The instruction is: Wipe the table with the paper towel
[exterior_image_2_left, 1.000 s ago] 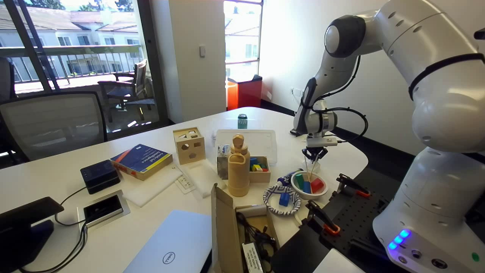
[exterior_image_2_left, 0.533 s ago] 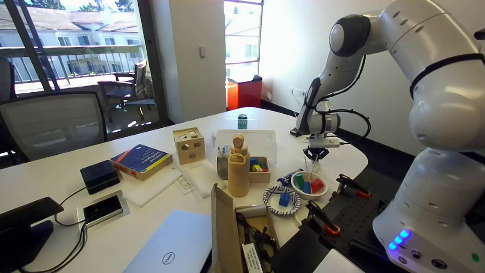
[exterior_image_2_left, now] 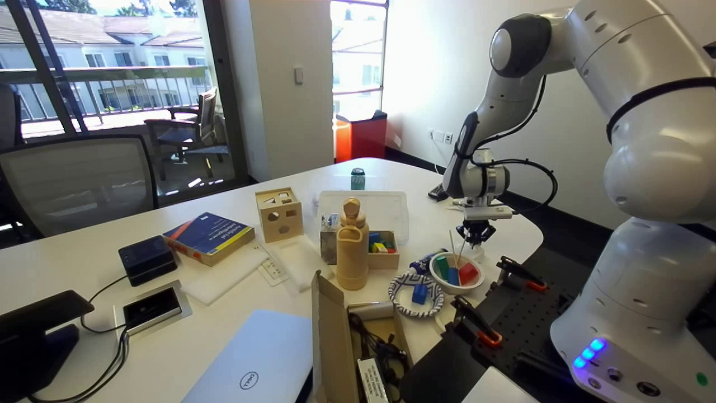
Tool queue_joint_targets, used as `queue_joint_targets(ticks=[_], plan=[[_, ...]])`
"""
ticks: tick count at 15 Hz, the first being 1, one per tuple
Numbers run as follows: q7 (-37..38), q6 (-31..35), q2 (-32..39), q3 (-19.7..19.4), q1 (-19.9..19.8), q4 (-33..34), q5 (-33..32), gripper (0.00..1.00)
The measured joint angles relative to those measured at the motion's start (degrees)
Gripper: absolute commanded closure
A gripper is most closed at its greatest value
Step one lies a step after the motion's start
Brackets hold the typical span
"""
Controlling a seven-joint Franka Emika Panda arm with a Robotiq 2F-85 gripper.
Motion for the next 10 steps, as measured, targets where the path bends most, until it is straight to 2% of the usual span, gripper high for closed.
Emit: queue_joint_targets(ticks=[2, 4, 6, 8, 10], plan=[[0.91, 4.41, -0.11, -0.85, 1.22, -1.89, 0.05, 0.99], [0.57, 8.83, -0.6, 0.41, 0.58, -3.77, 0.08, 0.99], [-1.09, 11.03, -1.4, 3.97, -2.26, -4.93, 0.09, 0.99], [-3.94, 10.46, -2.23, 8.61, -6.26, -5.55, 0.09, 0.99], [-5.12, 8.33, -2.7, 10.37, -8.01, -5.9, 0.06, 0.99]])
